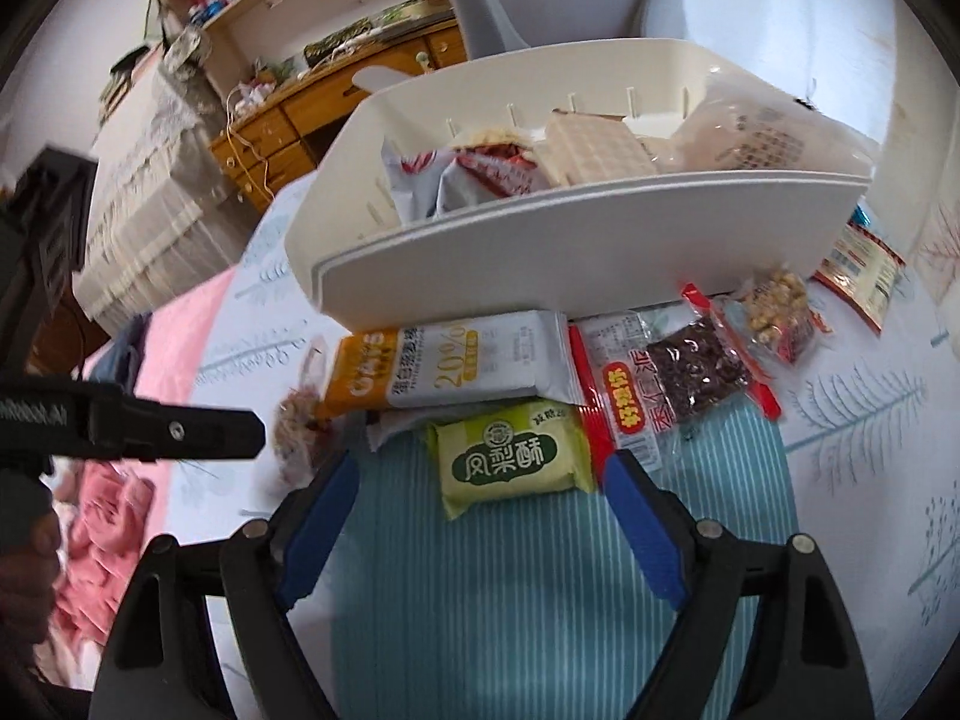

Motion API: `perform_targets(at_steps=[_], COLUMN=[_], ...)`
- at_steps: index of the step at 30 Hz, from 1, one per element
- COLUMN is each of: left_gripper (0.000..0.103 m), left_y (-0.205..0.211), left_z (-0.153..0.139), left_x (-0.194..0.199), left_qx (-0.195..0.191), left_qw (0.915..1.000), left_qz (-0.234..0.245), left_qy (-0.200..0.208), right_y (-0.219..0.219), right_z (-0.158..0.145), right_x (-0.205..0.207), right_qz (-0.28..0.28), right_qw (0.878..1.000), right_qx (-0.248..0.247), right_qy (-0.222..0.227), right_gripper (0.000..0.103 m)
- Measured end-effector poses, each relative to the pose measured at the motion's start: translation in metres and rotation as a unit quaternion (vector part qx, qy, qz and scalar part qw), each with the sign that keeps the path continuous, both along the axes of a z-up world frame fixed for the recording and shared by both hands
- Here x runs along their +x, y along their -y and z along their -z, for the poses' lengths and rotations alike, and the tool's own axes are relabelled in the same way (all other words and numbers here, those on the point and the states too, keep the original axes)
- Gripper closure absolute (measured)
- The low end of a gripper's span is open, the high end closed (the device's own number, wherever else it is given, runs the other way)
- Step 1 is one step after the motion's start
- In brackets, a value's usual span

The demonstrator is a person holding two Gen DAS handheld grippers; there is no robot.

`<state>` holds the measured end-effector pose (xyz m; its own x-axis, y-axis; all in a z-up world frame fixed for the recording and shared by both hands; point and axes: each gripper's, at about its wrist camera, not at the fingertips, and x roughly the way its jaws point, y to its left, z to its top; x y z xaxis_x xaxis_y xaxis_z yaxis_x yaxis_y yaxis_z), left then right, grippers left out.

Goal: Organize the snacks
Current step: 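Move both tools back toward the snacks on the runner beside the tray, then grasp the peanut candy bag with the left tool while the right tool grasps the green pastry pack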

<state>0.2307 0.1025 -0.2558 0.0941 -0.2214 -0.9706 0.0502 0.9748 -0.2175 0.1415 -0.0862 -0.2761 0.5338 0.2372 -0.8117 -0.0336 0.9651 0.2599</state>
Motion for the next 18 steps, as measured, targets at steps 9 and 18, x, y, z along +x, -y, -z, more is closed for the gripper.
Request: perform_targets(at_steps=[9, 18], left_gripper=[0.023, 0.037], left_y=[0.007, 0.018], left_z=[0.025, 0.045], left_x=[0.017, 0.020], left_qx=[-0.003, -0.020], left_qw=[0.9997, 0.9989], left_qz=[-0.019, -0.030], left_qy=[-0.013, -0.030], right_y=[-0.014, -0.025], right_z=[0.015, 0.028], right_x=[0.014, 0.016], right_qz=[-0.036, -0.069], right_qw=[0.998, 0.992], right_qx=[-0.050, -0.103], right_qy=[0.002, 0.010], right_gripper=[0.020, 0.020])
